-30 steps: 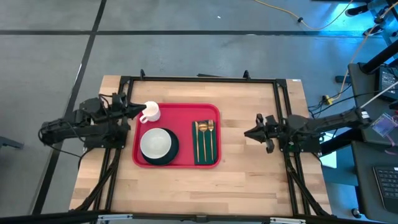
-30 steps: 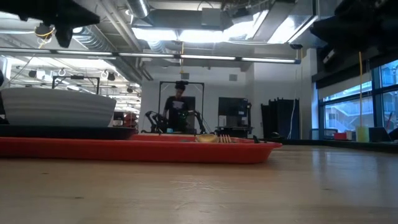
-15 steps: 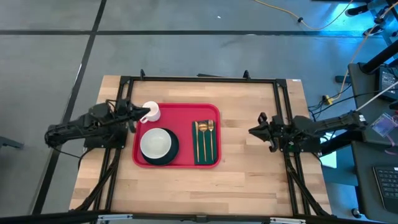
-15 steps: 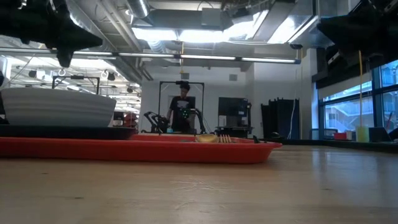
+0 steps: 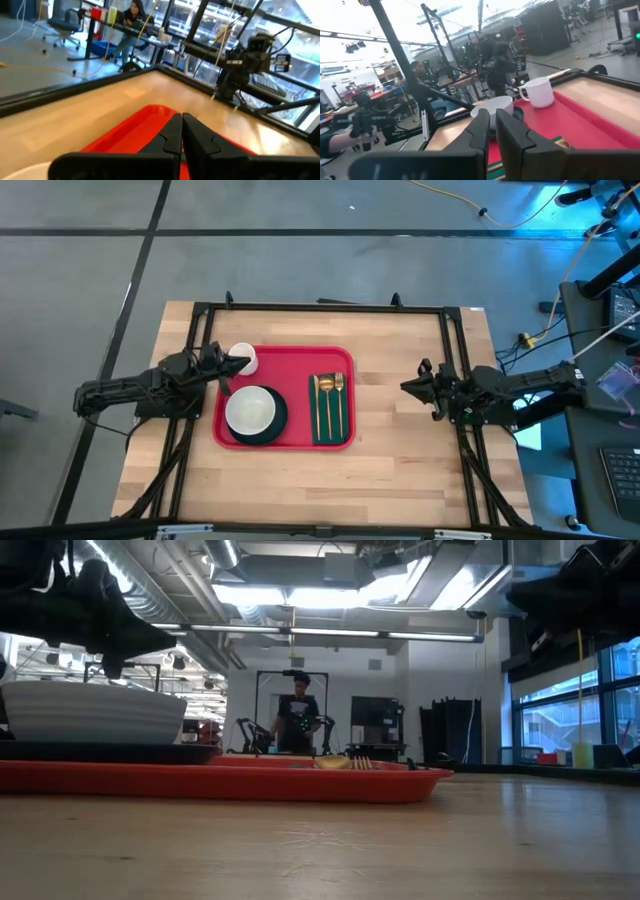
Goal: Set up tray
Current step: Return to Home Position
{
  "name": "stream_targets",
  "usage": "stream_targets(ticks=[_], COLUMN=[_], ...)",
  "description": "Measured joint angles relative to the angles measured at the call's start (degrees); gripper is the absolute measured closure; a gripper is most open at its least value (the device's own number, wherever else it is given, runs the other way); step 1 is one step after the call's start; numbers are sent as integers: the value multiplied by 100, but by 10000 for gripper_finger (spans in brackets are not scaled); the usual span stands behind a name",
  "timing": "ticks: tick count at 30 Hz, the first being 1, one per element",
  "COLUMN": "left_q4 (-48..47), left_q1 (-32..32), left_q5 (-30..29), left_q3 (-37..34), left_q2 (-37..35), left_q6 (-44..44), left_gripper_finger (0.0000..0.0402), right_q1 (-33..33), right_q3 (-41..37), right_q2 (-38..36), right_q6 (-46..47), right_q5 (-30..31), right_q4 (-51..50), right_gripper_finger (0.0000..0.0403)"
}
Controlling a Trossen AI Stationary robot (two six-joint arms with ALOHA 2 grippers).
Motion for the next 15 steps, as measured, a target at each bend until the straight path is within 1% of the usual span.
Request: stream_targets(ticks=[2, 5, 8, 11, 14, 15], left_q4=[93, 120, 124, 137, 139, 139], left_q1=[0, 0, 0, 1, 0, 0], left_q5=[-1, -124, -581, -1014, -1038, -1026], left_q3=[-22, -22, -22, -22, -22, -22], left_q2=[-1, 0, 0, 0, 7, 7], left_q6=[65, 323, 622, 679, 686, 686], left_gripper_finger=[396, 396, 396, 396, 396, 396], right_q1=[0, 0, 0, 0, 0, 0], right_q3=[2, 2, 2, 4, 7, 7], right_q2=[-67, -220, -470, -794, -1128, -1127], right_q6=[2, 0, -240, -549, -589, -579], right_q5=[40, 292, 374, 510, 823, 893], right_q4=[-148, -455, -638, -913, -1490, -1639], right_gripper_finger=[368, 368, 368, 368, 368, 368])
